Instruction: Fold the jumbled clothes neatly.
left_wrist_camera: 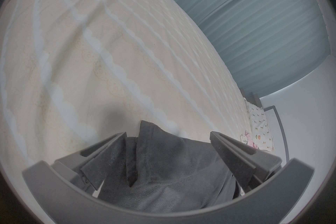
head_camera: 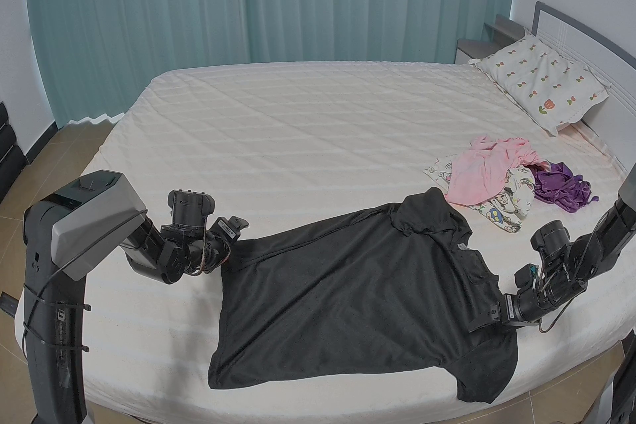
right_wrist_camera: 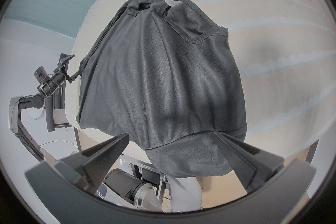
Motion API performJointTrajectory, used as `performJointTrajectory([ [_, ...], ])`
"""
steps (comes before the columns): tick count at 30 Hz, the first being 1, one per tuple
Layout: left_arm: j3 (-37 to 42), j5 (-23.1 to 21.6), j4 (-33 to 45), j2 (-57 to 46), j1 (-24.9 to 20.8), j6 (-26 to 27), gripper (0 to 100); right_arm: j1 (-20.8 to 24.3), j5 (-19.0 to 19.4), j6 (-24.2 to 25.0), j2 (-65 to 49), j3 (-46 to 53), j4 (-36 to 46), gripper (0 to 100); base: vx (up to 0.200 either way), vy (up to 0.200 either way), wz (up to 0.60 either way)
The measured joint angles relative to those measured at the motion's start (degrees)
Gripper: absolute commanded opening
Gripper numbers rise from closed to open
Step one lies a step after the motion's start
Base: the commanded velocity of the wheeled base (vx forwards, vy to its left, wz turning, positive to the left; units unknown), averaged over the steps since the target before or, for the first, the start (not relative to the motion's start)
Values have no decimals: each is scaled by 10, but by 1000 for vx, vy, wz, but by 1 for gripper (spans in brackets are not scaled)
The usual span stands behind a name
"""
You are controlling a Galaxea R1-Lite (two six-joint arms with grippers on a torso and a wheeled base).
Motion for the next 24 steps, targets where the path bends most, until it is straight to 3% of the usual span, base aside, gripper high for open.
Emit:
performJointTrajectory([
  [15, -14, 28, -2, 19, -12, 22, 100, 14, -1, 1, -1, 0, -1, 100, 0, 0, 0],
  [16, -16, 33, -2, 21, -12, 24, 0, 14, -1, 1, -1, 0, -1, 100, 0, 0, 0],
  [24, -45, 74, -1, 39, -8, 30, 0, 12, -7, 1, -3, 0, -1, 100, 0, 0, 0],
])
